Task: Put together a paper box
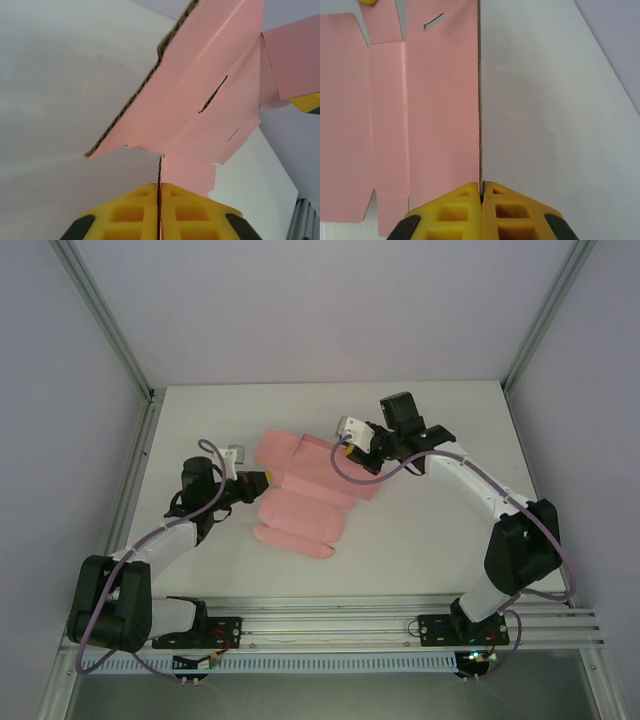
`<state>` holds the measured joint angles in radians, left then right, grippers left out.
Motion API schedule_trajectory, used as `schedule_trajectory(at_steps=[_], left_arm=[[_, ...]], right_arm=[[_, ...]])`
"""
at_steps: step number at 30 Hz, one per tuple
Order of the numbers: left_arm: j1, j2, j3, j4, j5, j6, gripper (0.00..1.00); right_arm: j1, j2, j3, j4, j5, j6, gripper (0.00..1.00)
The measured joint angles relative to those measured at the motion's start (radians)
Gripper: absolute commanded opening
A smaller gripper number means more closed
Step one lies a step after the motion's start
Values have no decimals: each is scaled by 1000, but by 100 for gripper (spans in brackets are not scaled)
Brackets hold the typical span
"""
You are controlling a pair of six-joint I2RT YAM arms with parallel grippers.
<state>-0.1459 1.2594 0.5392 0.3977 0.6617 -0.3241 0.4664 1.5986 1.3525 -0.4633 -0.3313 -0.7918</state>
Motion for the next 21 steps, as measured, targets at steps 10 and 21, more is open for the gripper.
schedule_trajectory(at_steps=[10, 21], left_arm=[[-251, -44, 82, -228, -335, 208, 0], [-463, 56, 171, -323, -726, 388, 0]], right_arm=[[-2, 54, 45, -68, 15, 24, 0], [19, 54, 32, -77, 71, 31, 0]])
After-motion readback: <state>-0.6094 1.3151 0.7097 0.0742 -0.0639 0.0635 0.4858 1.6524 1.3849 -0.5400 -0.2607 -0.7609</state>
